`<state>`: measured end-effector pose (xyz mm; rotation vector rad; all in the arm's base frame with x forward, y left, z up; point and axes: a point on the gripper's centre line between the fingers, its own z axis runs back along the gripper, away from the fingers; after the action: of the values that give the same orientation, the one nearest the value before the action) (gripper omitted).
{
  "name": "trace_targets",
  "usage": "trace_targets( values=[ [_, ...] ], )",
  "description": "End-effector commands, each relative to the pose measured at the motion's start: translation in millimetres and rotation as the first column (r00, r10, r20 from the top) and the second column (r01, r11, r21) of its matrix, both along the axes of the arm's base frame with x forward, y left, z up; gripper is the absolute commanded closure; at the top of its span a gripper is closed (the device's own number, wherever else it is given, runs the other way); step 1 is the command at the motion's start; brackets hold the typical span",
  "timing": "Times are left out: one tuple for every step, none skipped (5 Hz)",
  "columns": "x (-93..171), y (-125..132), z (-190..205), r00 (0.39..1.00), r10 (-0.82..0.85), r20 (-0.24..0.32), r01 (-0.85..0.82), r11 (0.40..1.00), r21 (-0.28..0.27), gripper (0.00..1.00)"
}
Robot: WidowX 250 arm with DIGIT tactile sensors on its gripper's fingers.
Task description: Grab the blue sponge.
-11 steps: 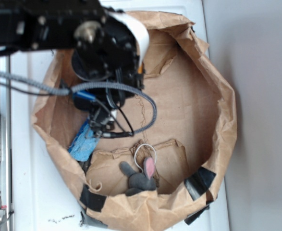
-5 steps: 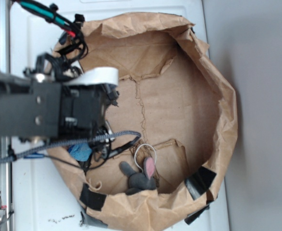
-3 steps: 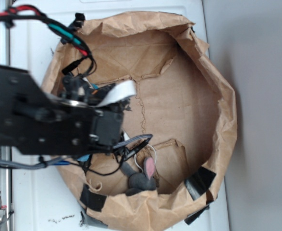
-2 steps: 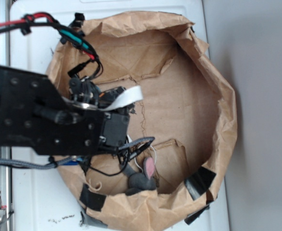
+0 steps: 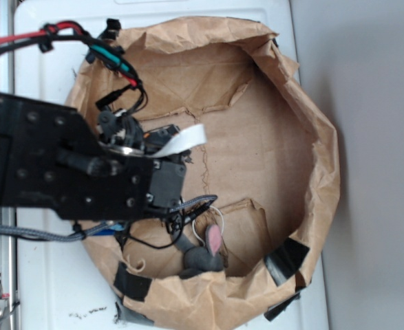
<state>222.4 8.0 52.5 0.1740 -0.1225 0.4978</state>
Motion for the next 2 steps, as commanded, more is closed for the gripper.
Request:
trace_targets(
  values=[
    [-2.6,-8.9,9.1,0.999,-0.030,-0.034,0.029,0.999,-0.039,0.00],
    [1.1,-17.4,0.0,0.986,-0.135,-0.099,0.125,0.987,-0.095,0.00]
  ],
)
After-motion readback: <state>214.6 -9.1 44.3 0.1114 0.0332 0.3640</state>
